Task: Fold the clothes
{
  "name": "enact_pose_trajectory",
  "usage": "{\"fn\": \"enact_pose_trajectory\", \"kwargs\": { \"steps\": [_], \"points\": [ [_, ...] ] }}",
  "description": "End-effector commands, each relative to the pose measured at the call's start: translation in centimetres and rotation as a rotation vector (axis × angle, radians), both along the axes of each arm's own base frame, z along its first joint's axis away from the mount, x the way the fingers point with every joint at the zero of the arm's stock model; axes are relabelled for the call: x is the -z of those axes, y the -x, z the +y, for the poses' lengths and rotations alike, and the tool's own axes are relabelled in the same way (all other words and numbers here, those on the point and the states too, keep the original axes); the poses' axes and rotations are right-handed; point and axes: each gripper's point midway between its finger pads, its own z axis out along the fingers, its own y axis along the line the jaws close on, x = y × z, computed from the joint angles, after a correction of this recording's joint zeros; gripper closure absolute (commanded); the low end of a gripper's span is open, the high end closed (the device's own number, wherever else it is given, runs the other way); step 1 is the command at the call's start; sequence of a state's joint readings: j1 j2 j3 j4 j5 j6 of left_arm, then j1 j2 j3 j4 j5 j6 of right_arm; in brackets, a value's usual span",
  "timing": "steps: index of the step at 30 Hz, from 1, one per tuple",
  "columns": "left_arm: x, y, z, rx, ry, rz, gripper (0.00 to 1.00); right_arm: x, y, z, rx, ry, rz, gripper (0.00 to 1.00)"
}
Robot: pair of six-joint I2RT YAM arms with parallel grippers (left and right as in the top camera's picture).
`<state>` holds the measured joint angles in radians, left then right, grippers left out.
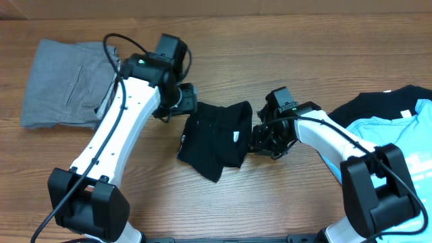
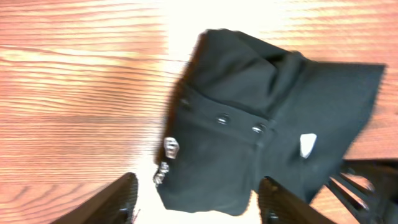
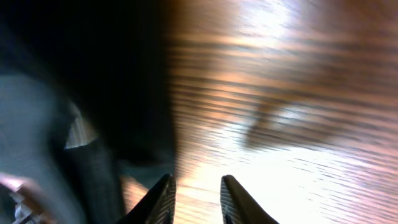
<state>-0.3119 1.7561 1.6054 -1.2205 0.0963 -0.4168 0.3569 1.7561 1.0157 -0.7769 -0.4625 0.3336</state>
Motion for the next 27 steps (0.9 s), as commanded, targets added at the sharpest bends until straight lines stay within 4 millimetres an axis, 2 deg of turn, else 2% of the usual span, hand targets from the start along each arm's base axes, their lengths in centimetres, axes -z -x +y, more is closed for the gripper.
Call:
{"fn": "enact_pose_trajectory", "kwargs": {
  "steps": [1, 4, 9, 11, 12, 13, 14, 15, 16, 23, 27],
  "points": [
    [0.3, 0.0, 1.5, 0.018, -0.030, 0.004, 0.30, -3.3, -0.6, 2.8, -0.116, -0.181, -0.094, 0.69],
    [1.1, 0.4, 1.8, 0.042, -0.041, 0.022, 0.27, -3.7, 0.3, 4.4, -0.161, -0.232, -0.090, 0.66],
    [2.8, 1.0, 1.9, 0.053, -0.049, 0.046, 0.23, -3.1, 1.1, 5.8, -0.190, -0.175, -0.103, 0.65],
    [4.2, 1.4, 2.0, 0.053, -0.052, 0.063, 0.21, -3.0, 2.0, 7.0, -0.215, -0.171, -0.099, 0.71],
    [4.8, 1.8, 2.1, 0.053, -0.055, 0.077, 0.21, -2.5, 1.8, 6.5, -0.203, -0.118, -0.111, 0.87],
    [5.1, 2.0, 2.2, 0.054, -0.055, 0.085, 0.21, -2.3, 1.6, 6.1, -0.188, -0.092, -0.112, 0.87],
    [5.4, 2.2, 2.2, 0.055, -0.053, 0.092, 0.21, -2.0, 1.3, 5.6, -0.164, -0.063, -0.112, 0.86],
    [5.6, 2.4, 2.1, 0.056, -0.049, 0.097, 0.20, -2.0, 1.2, 5.4, -0.152, -0.057, -0.107, 0.76],
    [6.0, 2.7, 1.8, 0.070, -0.030, 0.108, 0.20, -2.0, 1.3, 4.9, -0.138, -0.059, -0.086, 0.60],
    [6.9, 3.4, 1.3, 0.082, 0.005, 0.132, 0.20, -3.4, 2.6, 2.7, -0.181, -0.101, -0.038, 0.47],
    [6.9, 3.2, 1.2, 0.083, 0.007, 0.123, 0.19, -6.0, 3.0, 3.6, -0.236, -0.220, -0.083, 0.42]
  ]
}}
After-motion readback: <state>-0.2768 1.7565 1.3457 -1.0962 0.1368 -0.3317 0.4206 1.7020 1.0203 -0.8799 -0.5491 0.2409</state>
